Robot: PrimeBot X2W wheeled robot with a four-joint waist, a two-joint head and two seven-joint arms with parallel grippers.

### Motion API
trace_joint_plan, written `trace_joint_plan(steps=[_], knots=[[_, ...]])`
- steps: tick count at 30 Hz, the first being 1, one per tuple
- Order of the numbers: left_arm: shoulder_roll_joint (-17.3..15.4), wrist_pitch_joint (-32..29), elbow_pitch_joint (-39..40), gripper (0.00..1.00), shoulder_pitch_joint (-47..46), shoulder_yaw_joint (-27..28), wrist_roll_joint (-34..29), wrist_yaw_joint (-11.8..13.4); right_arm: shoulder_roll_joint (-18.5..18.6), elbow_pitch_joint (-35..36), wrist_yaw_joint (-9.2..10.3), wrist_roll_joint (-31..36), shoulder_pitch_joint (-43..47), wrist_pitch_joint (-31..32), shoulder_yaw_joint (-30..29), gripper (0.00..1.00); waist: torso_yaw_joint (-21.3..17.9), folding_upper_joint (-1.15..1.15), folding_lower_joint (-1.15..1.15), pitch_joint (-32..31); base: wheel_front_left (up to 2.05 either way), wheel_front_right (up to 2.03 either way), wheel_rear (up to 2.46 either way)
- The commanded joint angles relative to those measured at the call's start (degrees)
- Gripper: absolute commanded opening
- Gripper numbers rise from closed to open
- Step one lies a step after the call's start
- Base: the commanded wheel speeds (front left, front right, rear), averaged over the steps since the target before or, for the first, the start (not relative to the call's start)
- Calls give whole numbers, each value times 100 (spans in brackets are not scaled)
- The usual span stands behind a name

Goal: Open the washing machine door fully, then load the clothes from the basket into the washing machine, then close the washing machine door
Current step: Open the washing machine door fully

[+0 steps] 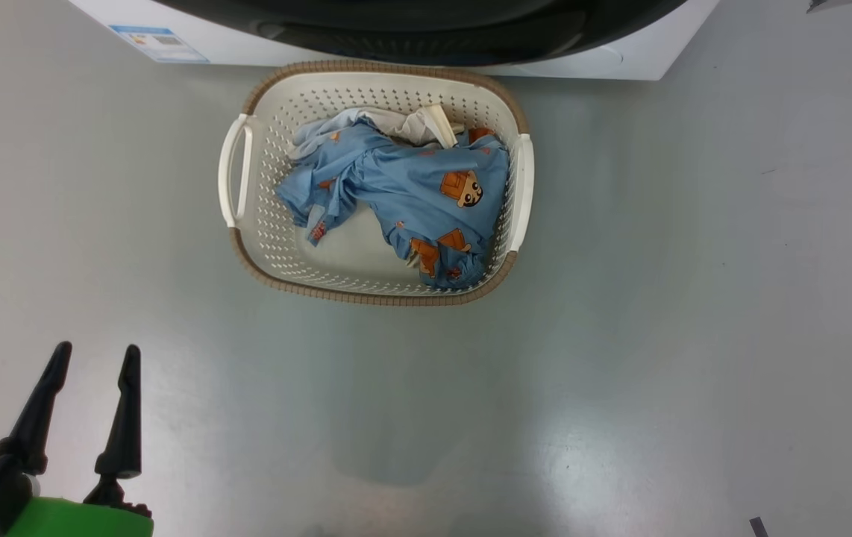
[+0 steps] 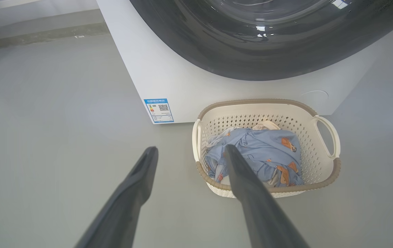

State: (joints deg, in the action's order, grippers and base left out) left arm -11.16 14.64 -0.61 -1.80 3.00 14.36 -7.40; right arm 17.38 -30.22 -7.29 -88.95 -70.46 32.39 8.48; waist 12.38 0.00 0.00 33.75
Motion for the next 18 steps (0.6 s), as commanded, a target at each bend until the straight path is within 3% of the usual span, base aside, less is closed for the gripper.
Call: trace_joint_plan(steps=[1,18], knots=[[-168,36,96,100,-11,249,-37,-9,-272,230,-20,-34,72,133,146,0,-20,0,0,-32,0,0,0],[-132,36,120,100,-14,286,-66,-9,-322,407,-20,-98,458,593,398,0,-139,0,0,-274,0,0,0]])
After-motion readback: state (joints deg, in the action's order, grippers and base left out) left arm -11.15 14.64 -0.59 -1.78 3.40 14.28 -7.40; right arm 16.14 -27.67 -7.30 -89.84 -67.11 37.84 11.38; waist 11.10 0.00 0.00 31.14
